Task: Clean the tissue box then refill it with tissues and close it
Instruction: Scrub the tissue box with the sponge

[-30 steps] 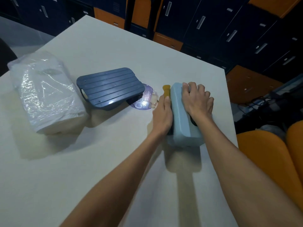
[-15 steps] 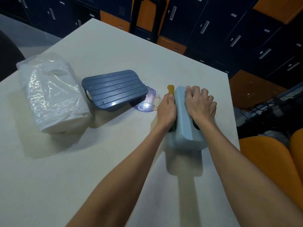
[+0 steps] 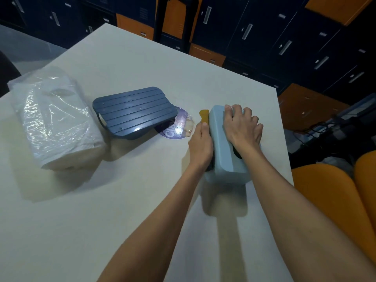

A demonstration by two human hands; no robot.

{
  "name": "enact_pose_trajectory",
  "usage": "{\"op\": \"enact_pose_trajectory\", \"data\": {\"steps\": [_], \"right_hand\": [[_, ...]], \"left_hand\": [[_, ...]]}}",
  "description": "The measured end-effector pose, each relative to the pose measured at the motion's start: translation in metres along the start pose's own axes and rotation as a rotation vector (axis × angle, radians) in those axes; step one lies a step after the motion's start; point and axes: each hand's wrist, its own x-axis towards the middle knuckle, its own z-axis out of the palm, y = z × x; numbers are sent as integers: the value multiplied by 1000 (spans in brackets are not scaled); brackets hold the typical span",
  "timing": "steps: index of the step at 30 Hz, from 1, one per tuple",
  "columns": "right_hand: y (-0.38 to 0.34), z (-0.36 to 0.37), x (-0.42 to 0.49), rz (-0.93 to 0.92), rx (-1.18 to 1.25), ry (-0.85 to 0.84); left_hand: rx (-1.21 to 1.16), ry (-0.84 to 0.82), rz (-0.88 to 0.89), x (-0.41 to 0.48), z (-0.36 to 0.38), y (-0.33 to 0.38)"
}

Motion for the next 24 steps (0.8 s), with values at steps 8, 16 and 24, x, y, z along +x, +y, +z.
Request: {"op": "enact_pose_trajectory", "data": {"steps": [8,16,24], "right_hand": [[-1,1,0,-4,-6,8],[0,1,0,-1,-10,16],[-3,-3,-1,35,-16,6]], "left_hand": [[-36,26,20,-27,-3,-2],[-5,-3,-31,2,0,2],[-48,-110,65,-16,-21,-16]]}}
